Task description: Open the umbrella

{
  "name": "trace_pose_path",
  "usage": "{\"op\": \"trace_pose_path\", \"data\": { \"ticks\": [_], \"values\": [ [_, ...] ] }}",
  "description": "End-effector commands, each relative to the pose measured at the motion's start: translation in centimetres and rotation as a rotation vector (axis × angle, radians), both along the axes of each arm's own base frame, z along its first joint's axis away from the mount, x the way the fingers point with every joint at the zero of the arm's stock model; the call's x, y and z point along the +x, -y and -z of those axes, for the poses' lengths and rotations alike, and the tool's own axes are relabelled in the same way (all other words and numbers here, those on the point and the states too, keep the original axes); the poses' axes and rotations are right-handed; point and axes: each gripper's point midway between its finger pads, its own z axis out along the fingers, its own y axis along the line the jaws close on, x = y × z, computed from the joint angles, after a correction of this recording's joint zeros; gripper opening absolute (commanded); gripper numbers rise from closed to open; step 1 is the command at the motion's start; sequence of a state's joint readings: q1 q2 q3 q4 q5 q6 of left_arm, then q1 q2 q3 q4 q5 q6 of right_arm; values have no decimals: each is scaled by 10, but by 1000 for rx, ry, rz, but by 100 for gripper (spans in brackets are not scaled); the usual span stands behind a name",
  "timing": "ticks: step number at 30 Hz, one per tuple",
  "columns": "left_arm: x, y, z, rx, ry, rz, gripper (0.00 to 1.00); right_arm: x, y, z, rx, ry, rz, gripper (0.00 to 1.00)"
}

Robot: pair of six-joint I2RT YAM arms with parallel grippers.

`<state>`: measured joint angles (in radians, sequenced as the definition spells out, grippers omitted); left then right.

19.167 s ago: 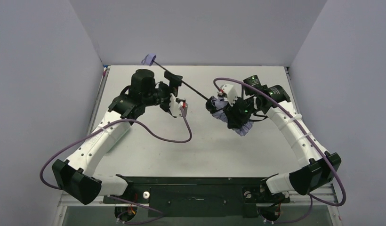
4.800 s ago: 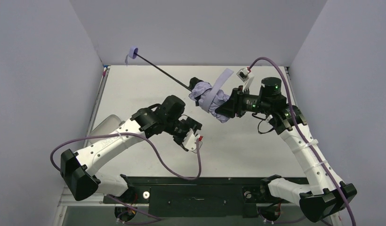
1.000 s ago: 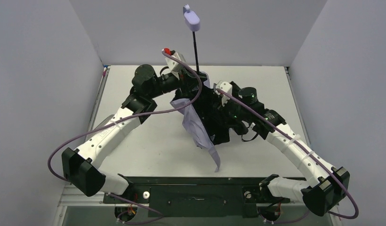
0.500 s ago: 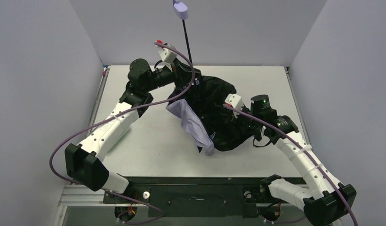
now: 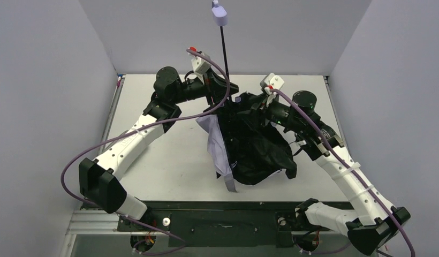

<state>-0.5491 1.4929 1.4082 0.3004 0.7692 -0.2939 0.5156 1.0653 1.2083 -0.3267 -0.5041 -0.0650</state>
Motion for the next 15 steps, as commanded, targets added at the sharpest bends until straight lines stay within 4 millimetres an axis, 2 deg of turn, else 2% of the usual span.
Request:
{"op": "trace_pose_path", "data": {
  "ticks": [1,5,7,9,10,11,12,13,15],
  "values": [
    [-30,5,-64,-124,132,85,0,20,-26,-41,176,51,12,60],
    [-35,8,-69,-135,117,103,0,31,-44,-41,208,44,-2,56],
    [-35,9,-71,-141,108,108,0,32,-50,-33,200,31,-10,52],
    [-35,10,-73,-144,99,111,0,33,-53,-32,207,36,-12,41],
    [-35,10,-74,-145,95,111,0,33,-54,-29,210,30,-10,27],
    [-34,9,-72,-142,87,107,0,34,-54,-29,213,30,-4,19],
    [-33,10,-71,-137,84,101,0,34,-53,-28,214,27,2,4],
    [-31,8,-67,-124,68,88,0,35,-51,-30,217,32,18,1],
    [-26,2,-59,-100,55,64,13,36,-45,-31,219,41,46,0]
  ]
}}
